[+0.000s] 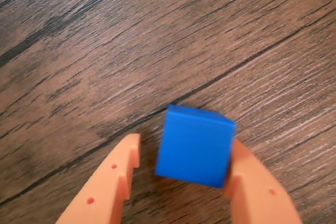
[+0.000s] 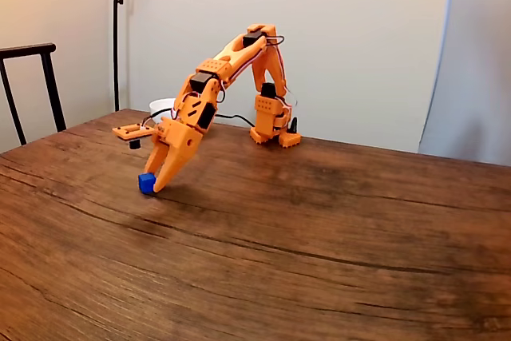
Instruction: Grasp the cube and drop it in the bowl
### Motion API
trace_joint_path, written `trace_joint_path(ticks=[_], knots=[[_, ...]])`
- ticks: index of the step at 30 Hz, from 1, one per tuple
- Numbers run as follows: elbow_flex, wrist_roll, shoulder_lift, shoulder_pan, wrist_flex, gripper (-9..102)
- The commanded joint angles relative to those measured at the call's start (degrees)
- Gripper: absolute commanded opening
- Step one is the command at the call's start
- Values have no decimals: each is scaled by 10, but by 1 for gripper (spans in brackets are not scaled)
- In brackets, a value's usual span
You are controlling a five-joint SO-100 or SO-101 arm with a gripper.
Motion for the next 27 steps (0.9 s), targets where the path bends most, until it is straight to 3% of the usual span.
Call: trace_joint_path(ticks=[1,20,27], knots=[[4,1,2,-4,1,13],[-36,48,13,-4,14,10],[-155,94,13,3,143,9]])
